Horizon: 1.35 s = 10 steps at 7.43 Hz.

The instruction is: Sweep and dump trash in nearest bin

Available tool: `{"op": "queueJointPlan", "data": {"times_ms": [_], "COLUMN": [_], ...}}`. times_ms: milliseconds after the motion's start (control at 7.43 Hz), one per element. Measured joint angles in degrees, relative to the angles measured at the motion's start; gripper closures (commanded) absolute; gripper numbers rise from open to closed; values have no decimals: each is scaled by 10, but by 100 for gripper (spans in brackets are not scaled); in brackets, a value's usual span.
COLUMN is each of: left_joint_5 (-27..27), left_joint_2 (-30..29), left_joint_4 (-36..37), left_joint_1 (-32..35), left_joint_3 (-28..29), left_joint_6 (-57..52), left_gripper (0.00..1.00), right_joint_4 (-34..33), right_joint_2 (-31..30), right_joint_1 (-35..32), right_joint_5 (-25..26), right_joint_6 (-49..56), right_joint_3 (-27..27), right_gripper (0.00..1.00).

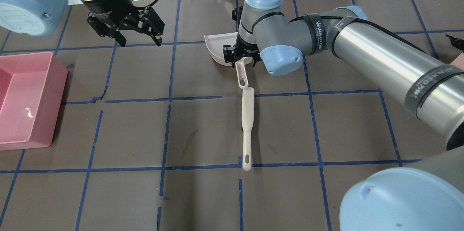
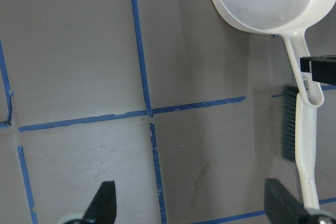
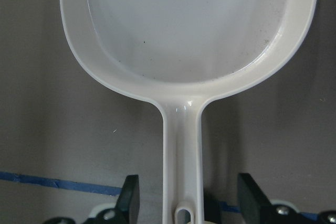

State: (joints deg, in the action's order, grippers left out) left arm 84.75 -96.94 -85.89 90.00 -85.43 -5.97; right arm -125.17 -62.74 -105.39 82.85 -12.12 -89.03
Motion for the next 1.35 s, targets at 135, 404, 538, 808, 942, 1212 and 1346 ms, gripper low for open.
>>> {"op": "queueJointPlan", "data": {"times_ms": [135, 404, 538, 808, 942, 1212, 1346], "left_joint_5": [0, 0, 0, 0, 0, 0, 0], "left_joint_2": [0, 0, 0, 0, 0, 0, 0], "left_joint_4": [0, 0, 0, 0, 0, 0, 0], "left_joint_1": [0, 0, 0, 0, -1, -1, -1], "left_joint_3": [0, 0, 0, 1, 1, 1, 1], "left_joint_6": [0, 0, 0, 0, 0, 0, 0], "left_gripper": [0, 0, 0, 0, 0, 0, 0], "right_joint_4": [2, 7, 19, 85, 140, 247, 272], "right_joint_2": [-8, -32, -52, -104, -148, -240, -267], "right_joint_1": [13, 66, 103, 164, 174, 177, 174], "right_joint_5": [1, 31, 64, 95, 92, 73, 67], "right_joint_6": [3, 17, 35, 61, 64, 64, 62], "right_joint_3": [0, 0, -1, -2, -3, -4, -7], "right_gripper": [0, 0, 0, 0, 0, 0, 0]}}
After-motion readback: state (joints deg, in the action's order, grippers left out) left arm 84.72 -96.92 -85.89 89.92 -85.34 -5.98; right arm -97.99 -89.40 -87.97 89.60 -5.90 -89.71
